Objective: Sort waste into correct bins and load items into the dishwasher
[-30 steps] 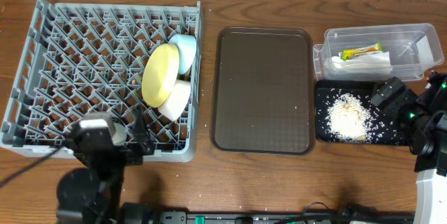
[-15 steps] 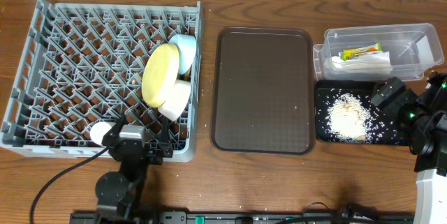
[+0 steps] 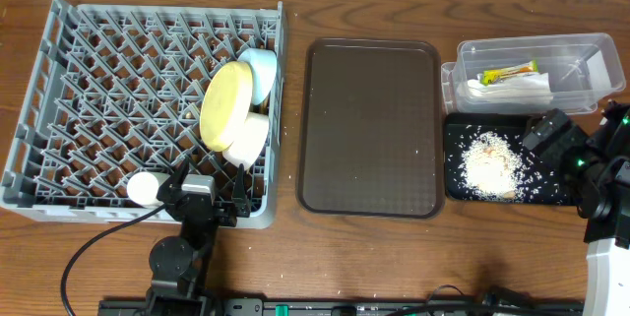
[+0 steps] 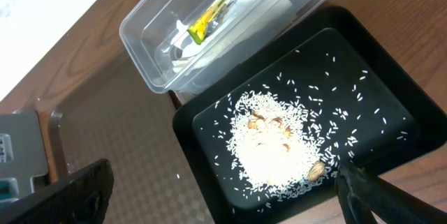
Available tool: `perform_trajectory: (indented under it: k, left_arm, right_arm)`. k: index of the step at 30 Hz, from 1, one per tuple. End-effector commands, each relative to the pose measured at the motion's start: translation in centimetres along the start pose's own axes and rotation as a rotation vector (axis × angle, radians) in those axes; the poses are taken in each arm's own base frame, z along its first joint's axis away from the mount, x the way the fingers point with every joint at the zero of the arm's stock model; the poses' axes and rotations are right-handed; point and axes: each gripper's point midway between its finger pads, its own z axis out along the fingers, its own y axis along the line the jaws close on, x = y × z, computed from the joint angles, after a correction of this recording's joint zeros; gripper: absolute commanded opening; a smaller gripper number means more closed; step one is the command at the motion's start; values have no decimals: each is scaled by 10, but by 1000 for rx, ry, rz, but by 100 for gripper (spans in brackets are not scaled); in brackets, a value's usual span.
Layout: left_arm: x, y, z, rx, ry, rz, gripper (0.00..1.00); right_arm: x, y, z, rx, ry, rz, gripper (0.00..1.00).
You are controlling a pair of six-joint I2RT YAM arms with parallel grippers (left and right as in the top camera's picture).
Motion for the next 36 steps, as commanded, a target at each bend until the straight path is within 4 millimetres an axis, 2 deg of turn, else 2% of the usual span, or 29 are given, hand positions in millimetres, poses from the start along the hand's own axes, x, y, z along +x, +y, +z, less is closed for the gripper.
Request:
perform_trajectory:
  k: [1,18,24,27,29,31,33,35,36]
  left_arm:
    - [16,1,1,0,50,6,98]
    - [17,1,1,-1,55,6,98]
    - [17,1,1,0,55,6,98]
    - [17,1,1,0,55,6,98]
    - [17,1,1,-1,55,6,98]
    - [17,1,1,-1,55,6,98]
    - [17,1,1,0,55,6,98]
    - [17,1,1,-1,55,6,98]
    - [17,1,1,-1,55,6,98]
  right_arm:
    - [0,-2,0,7,0,16,99]
    - [0,-2,0,8,1,16,99]
    - [8,3,0,-5,15,-7,99]
    - [11,10,-7,6,-59,-145,99]
    - [13,31,-9,-62,-148,-303,99]
    - [19,63,-14,-188,-277,-531,99]
    - [34,83,-21,-281,-377,-735,99]
    - [52,92,-25,-348,-435,-871,99]
    - [70,92,-26,-391,-468,-953,99]
